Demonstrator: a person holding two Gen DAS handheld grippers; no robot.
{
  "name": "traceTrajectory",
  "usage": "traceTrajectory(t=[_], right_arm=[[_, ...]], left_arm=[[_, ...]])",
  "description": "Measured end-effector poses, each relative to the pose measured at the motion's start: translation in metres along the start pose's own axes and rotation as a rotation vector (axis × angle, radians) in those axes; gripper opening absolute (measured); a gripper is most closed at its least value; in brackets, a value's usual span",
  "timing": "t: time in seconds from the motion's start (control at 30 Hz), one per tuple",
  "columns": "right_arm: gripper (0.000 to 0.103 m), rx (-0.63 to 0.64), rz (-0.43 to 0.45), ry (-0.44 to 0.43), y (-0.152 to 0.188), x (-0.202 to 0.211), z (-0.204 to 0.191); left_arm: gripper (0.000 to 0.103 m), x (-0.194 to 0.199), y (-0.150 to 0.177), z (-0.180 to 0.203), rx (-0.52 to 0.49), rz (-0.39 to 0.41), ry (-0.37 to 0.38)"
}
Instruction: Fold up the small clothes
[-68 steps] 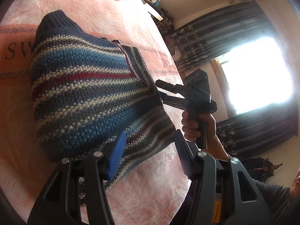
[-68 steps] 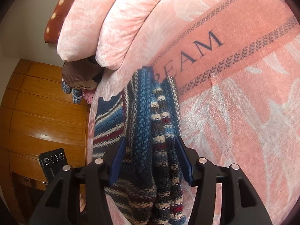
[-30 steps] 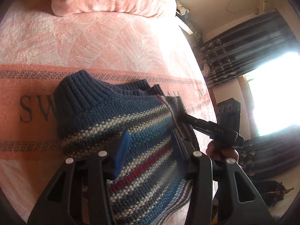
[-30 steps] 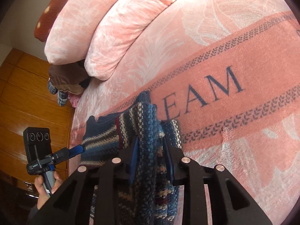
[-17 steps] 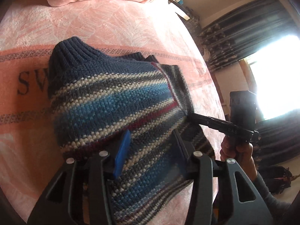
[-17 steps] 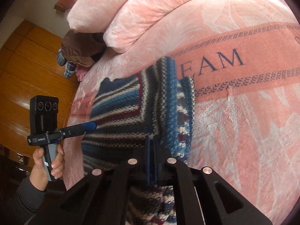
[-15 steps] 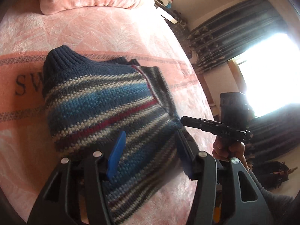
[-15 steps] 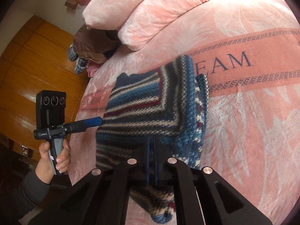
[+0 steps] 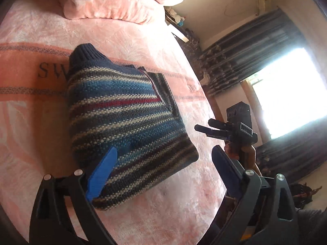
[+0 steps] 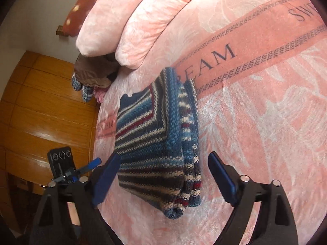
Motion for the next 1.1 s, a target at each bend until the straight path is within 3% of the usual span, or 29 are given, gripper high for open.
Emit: traceTrajectory(t=[0.1, 0.27, 0.4, 0.6, 0.8, 0.87, 0.93, 0.97, 1.1], right_arm=[[0.096, -0.114, -0.074, -0.087, -0.030, -0.009, 0.015], [0.096, -0.123, -0.177, -0.074, -0.061, -0.059, 0.014], [0.096, -0.081, -0.244, -0.040, -0.070, -0.098, 0.015], [0.096, -0.013, -0.306, -0.043, -0.083, -0.134, -0.006], [0.098, 0.047, -0.344, -0.042, -0.076, -0.166, -0.027], [0.097, 0.058, -0.343, -0.040, -0.075, -0.171, -0.029], [0.083, 0.075, -0.334, -0.016, -0.073, -0.175, -0.032], [0.056, 0.069, -0.342, -0.003, -0.072, -0.179, -0.030], [0.047, 0.072, -0.307, 0.000, -0.068, -0.182, -0.033]], left_arm=[[0.094, 0.004, 0.035, -0.044, 0.150, -0.021, 0.004], [0.094, -0.022, 0.076, -0.089, 0.361, -0.027, 0.102], [0.093, -0.040, 0.076, -0.082, 0.306, -0.013, 0.159], [0.092, -0.074, 0.064, -0.068, 0.274, -0.069, 0.234], [0.092, -0.107, 0.054, -0.057, 0.274, -0.093, 0.261], [0.084, -0.113, 0.057, -0.058, 0.301, -0.127, 0.210], [0.053, -0.119, 0.061, -0.062, 0.348, -0.160, 0.196], [0.048, -0.120, 0.062, -0.064, 0.361, -0.169, 0.195], [0.033, -0.121, 0.061, -0.062, 0.375, -0.186, 0.178]])
Point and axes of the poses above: each gripper's, at about its wrist camera, not at the fingertips, and x roughly against the way its jaws point, z to its right, y to its underside, the point moved 5 cm from there along -x, roughly the way its jaws point, and after that the axes turned 14 degrees about -x, right-handed, at the moved point
